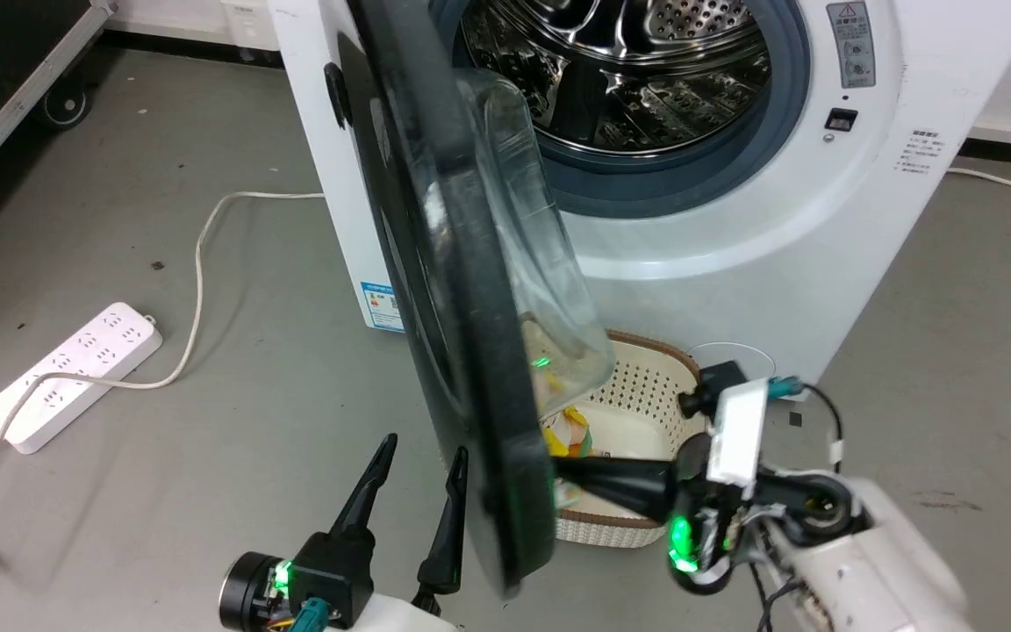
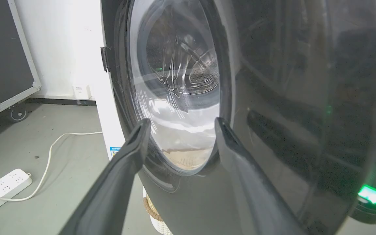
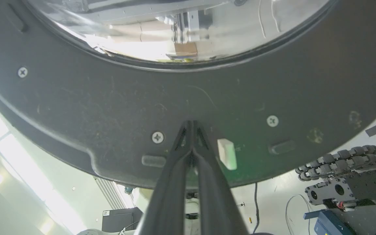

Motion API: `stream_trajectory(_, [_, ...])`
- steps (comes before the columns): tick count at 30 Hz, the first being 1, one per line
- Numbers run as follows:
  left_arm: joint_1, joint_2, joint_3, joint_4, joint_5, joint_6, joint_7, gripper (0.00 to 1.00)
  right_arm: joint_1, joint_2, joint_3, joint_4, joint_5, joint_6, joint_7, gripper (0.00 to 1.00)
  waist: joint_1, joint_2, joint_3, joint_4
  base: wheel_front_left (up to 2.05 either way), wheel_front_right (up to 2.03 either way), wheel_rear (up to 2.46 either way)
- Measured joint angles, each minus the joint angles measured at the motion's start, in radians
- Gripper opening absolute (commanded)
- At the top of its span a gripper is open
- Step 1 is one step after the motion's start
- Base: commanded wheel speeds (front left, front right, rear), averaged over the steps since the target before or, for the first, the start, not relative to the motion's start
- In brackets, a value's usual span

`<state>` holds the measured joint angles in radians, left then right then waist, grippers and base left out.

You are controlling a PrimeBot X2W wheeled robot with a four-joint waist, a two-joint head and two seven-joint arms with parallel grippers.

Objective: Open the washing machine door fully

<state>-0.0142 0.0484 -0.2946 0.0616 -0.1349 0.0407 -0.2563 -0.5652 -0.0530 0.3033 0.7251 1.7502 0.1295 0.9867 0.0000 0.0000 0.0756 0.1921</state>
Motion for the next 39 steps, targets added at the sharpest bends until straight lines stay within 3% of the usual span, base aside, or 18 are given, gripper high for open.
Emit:
stream_trajectory(3, [0.001, 0.0, 0.002, 0.0, 0.0, 0.0, 0.0, 1.0, 0.023, 0.002, 0.057, -0.042, 0.026, 0.0, -0.067, 0.0, 0.0, 0.0, 0.0, 0.003, 0.0, 0.0, 0.0])
stream_trajectory(9, [0.011, 0.0, 0.022, -0.003, 0.0, 0.001, 0.0, 1.0, 0.027, -0.019, 0.071, -0.071, 0.046, 0.0, -0.166, 0.0, 0.0, 0.0, -0.008, -0.006, 0.0, 0.0, 0.0])
stream_trajectory(10, [0.012, 0.0, 0.026, -0.003, 0.0, 0.001, 0.0, 1.0, 0.027, -0.031, 0.069, -0.08, 0.044, 0.0, -0.193, 0.11, 0.0, 0.0, -0.011, -0.009, 0.0, 0.0, 0.0])
stream_trajectory(11, [0.012, 0.0, 0.03, -0.003, 0.0, 0.001, 0.0, 1.0, 0.027, -0.047, 0.065, -0.091, 0.043, 0.0, -0.221, 0.99, 0.0, 0.0, -0.013, -0.012, 0.0, 0.0, 0.0])
stream_trajectory(15, [0.015, 0.0, 0.048, -0.005, 0.001, 0.001, 0.0, 1.0, 0.029, -0.125, 0.036, -0.174, -0.01, 0.0, -0.37, 1.0, 0.0, 0.0, -0.026, -0.029, 0.0, 0.0, 0.0])
stream_trajectory(18, [0.016, 0.0, 0.057, -0.008, 0.001, 0.001, 0.0, 1.0, 0.039, -0.189, -0.001, -0.286, -0.11, 0.0, -0.533, 1.0, -0.0001, 0.0, -0.036, -0.043, 0.0, 0.0, 0.0])
stream_trajectory(24, [0.025, 0.0, 0.09, -0.01, 0.001, -0.005, 0.0, 1.0, 0.142, -0.339, 0.007, -0.525, -0.486, 0.0, -0.864, 1.0, -0.0001, 0.0, -0.058, -0.07, 0.0, 0.0, 0.0])
stream_trajectory(28, [0.044, 0.0, 0.125, -0.012, 0.0, -0.018, 0.0, 1.0, 0.254, -0.396, -0.008, -0.577, -0.75, 0.0, -1.068, 1.0, -0.0001, 0.0, -0.075, -0.092, 0.0, 0.0, 0.0])
stream_trajectory(32, [0.06, 0.0, 0.15, -0.016, 0.001, -0.045, 0.0, 1.0, 0.372, -0.386, -0.09, -0.588, -1.022, 0.0, -1.206, 1.0, -0.0001, 0.0, -0.086, -0.118, 0.0, 0.0, 0.0])
stream_trajectory(39, [0.073, 0.0, 0.188, -0.016, 0.009, -0.079, 0.0, 1.0, 0.575, -0.2, -0.258, -0.676, -1.336, 0.0, -1.244, 1.0, -0.0001, 0.0, -0.093, -0.156, 0.0, 0.0, 0.0])
